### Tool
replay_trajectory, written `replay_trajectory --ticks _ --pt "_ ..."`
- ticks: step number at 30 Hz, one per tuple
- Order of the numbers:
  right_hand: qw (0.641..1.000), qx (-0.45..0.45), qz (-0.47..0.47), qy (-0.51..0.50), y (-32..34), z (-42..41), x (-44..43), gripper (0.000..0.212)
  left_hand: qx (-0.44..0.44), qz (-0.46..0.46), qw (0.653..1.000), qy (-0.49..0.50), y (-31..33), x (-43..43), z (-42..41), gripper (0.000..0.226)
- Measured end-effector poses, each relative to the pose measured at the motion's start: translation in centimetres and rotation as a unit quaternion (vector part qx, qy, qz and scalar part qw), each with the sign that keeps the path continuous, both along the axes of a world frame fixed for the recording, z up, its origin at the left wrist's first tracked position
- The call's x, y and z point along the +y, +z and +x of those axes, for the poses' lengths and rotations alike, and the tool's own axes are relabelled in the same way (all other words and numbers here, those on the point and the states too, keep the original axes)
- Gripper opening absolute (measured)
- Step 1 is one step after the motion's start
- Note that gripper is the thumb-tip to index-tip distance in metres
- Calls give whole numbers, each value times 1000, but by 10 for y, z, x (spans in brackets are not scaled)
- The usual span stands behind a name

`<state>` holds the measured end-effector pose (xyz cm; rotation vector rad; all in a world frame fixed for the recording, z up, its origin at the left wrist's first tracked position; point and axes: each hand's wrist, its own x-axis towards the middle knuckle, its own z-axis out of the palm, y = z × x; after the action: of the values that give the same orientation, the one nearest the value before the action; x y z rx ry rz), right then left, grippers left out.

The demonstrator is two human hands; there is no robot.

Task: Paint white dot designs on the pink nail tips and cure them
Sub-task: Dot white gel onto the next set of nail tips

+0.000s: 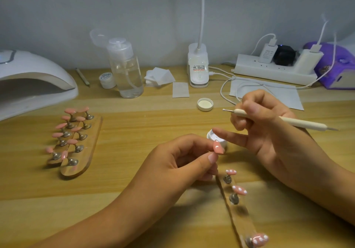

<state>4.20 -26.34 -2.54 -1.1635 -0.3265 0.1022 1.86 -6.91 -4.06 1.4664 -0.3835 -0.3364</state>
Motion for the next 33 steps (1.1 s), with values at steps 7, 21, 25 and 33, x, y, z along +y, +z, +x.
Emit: replay_trajectory --ticks 7,21,25,33 --pt "999 12 -29 -30 3 -7 8 27 22 -14 1000 -7 3 0 -2 15" --pt "998 0 -56 0 3 -9 9 28 41 -29 999 0 5 -1 -3 17" --pt "998 -12 -62 5 2 -10 9 21 39 -25 999 2 5 -1 -3 17" --pt "996 -20 -85 6 1 -9 8 20 40 -19 999 6 5 -2 -3 17"
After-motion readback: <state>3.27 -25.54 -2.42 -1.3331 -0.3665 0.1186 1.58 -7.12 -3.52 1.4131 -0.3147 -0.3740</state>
